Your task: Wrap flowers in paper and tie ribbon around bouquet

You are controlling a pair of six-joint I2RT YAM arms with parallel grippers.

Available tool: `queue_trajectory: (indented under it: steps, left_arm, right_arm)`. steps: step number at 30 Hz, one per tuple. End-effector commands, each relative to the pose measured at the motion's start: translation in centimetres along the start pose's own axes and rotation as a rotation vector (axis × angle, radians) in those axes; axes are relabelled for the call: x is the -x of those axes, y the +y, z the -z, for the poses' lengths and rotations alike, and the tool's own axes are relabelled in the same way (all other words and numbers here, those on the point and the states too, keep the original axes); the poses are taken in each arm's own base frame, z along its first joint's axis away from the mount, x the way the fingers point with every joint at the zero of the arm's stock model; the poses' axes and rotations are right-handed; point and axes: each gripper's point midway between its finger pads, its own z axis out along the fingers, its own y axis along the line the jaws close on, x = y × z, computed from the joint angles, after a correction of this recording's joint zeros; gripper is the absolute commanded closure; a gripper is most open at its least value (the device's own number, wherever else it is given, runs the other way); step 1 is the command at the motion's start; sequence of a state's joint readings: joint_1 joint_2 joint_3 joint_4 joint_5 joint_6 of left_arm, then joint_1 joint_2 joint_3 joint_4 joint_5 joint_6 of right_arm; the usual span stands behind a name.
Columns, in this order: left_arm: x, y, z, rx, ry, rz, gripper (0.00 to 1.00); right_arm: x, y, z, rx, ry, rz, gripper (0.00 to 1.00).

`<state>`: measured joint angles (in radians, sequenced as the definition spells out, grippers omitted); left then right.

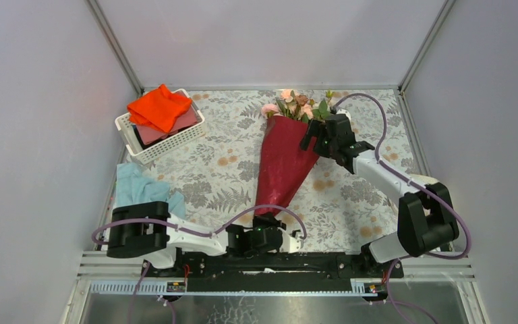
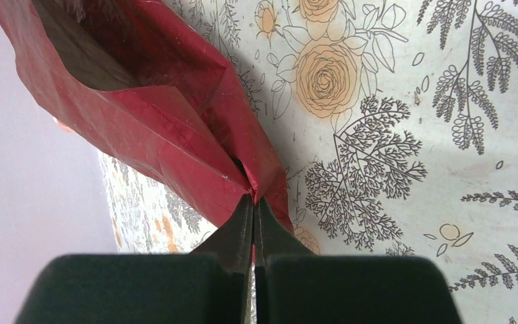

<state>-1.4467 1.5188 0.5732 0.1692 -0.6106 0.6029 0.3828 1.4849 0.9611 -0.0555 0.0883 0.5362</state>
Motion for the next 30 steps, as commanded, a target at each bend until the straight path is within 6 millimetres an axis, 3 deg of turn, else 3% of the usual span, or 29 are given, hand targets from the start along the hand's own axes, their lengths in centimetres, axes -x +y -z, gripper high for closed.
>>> queue_trajectory:
  steps: [1,7,14,17,21,24,27,30]
  left_arm:
    - [1.1,0.9,-0.3,0.053,-0.031,0.021,1.00]
    - [0.7,-0.5,-0.5,-0.019,-0.006,-0.015,1.00]
    - [0.9,-1.4,-0.8,-0.055,0.009,-0.043,1.00]
    - [1.1,-1.5,-0.8,-0.061,0.015,-0.031,1.00]
    - [1.3,-1.9,-0.6,-0.093,0.017,0.005,1.00]
    - [1.5,-1.9,-0.6,-0.098,0.017,0.013,1.00]
    - [1.8,-1.9,-0.5,-0.105,0.007,0.024,1.00]
    - [2.0,-2.0,-0.4,-0.116,0.002,0.033,1.00]
  right_arm:
    - [-3.8,0.2,3.3,0.059,0.190,0.009,0.00]
    - [-7.6,0.2,3.8,0.145,0.235,-0.132,0.00]
    - [-9.4,-1.3,0.7,0.123,0.248,-0.169,0.00]
    - [-8.1,-3.2,0.9,0.046,0.218,-0.133,0.00]
    - [-1.0,-8.7,4.4,-0.151,-0.024,-0.110,0.00]
    - [4.1,-15.5,8.3,-0.408,-0.273,-0.153,0.00]
    - [5.1,-21.5,11.2,-0.697,-0.442,-0.196,0.01]
    - [3.1,-26.7,12.9,-0.962,-0.489,-0.266,0.00]
